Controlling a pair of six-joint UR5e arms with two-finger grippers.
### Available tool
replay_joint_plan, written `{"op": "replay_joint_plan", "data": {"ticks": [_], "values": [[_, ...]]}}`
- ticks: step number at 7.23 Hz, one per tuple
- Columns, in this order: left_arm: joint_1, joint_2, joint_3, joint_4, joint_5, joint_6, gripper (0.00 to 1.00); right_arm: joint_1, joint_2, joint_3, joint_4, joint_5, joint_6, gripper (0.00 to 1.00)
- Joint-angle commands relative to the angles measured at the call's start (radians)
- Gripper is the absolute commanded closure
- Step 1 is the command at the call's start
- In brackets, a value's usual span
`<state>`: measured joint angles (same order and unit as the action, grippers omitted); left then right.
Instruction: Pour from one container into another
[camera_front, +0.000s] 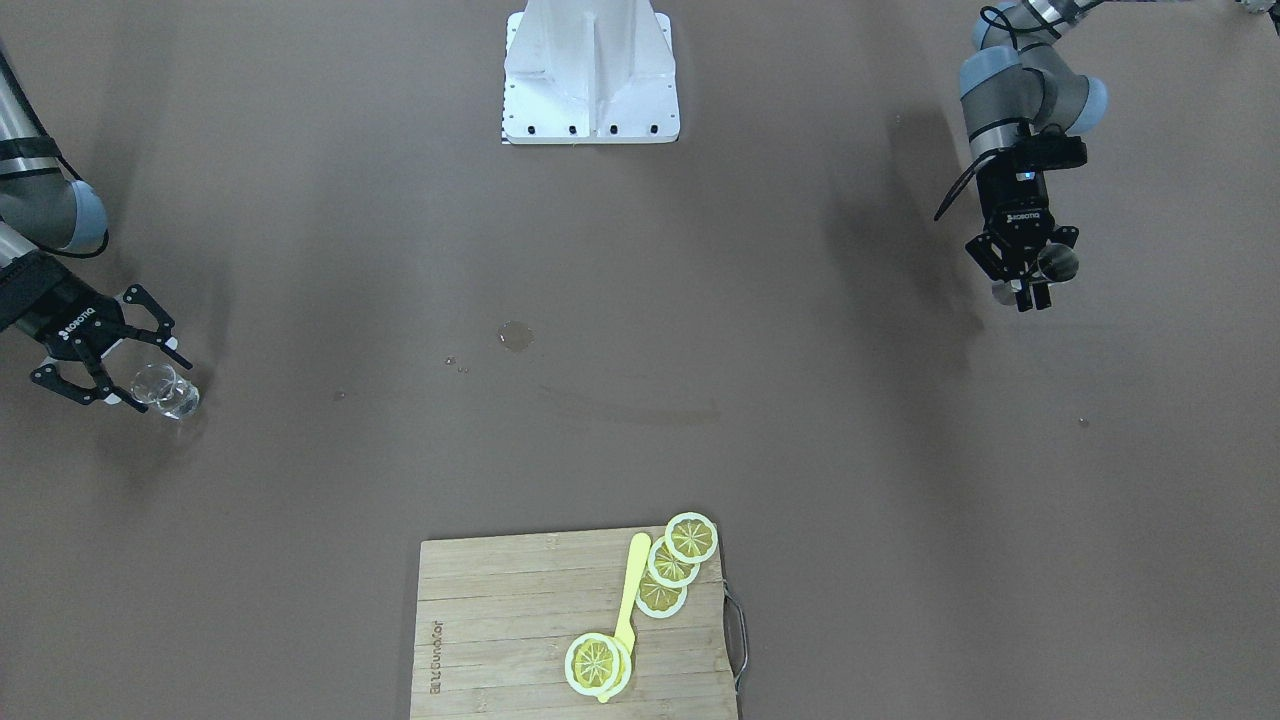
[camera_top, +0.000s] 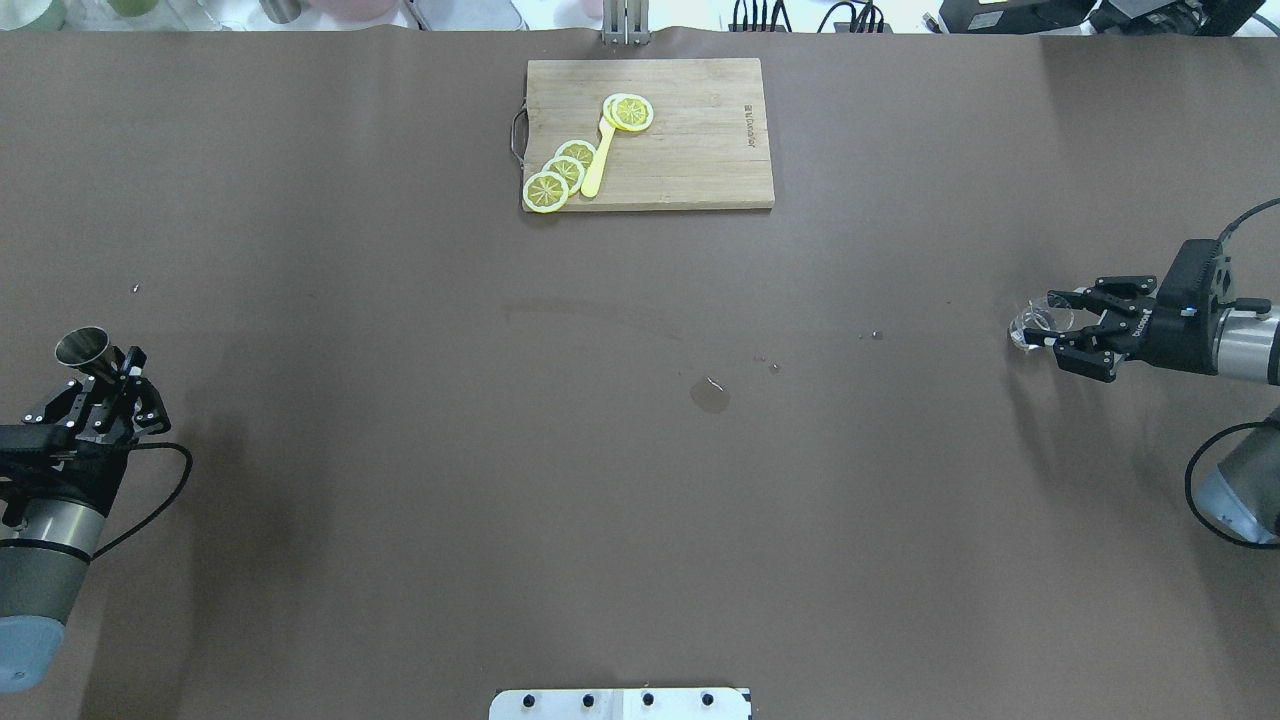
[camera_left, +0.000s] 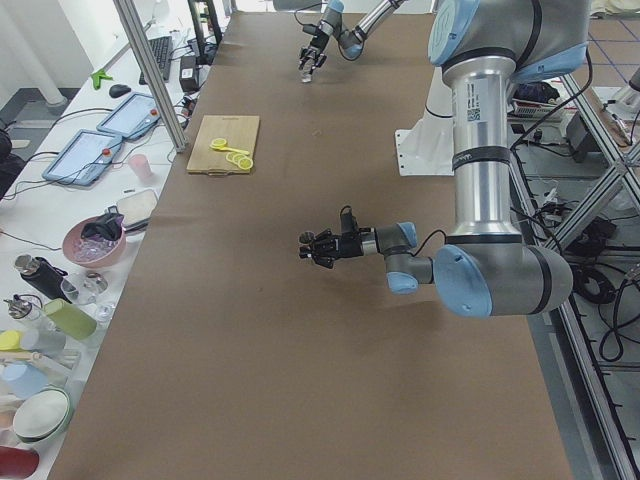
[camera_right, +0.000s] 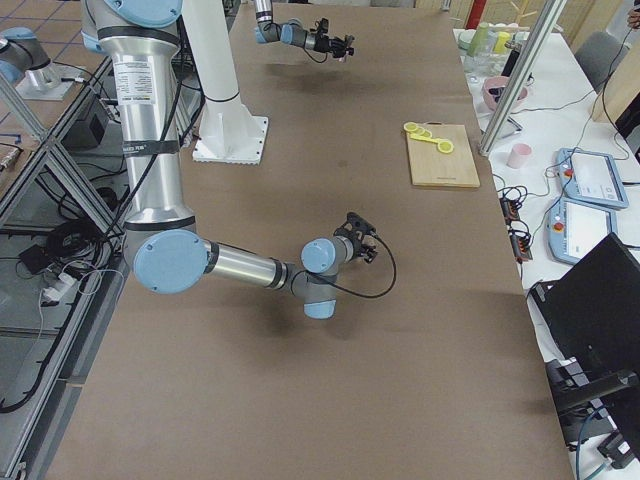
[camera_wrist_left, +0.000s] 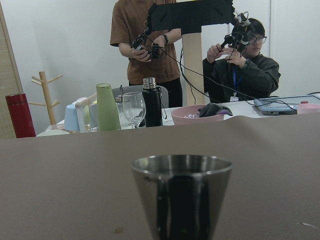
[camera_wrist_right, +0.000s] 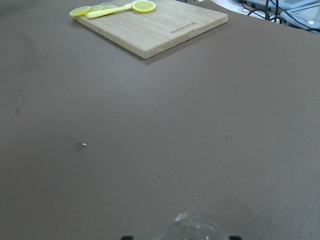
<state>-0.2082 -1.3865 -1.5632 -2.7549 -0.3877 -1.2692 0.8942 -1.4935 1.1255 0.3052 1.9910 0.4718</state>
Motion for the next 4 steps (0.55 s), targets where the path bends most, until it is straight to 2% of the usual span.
{"op": "replay_joint_plan", "data": {"ticks": [1, 3, 4], "values": [[-0.025, -0.054, 0.003, 0.047, 0.001, 0.007, 1.00, 0.003, -0.004, 0.008, 0.005, 0.002, 0.001, 0.02], [-0.051, -0.101, 0.011, 0.093, -0.006, 0.011, 1.00, 0.005, -0.028, 0.014, 0.026, 0.005, 0.011, 0.01], [-0.060, -0.123, 0.035, 0.104, -0.011, 0.013, 0.96, 0.005, -0.053, 0.016, 0.050, 0.008, 0.024, 0.01]]}}
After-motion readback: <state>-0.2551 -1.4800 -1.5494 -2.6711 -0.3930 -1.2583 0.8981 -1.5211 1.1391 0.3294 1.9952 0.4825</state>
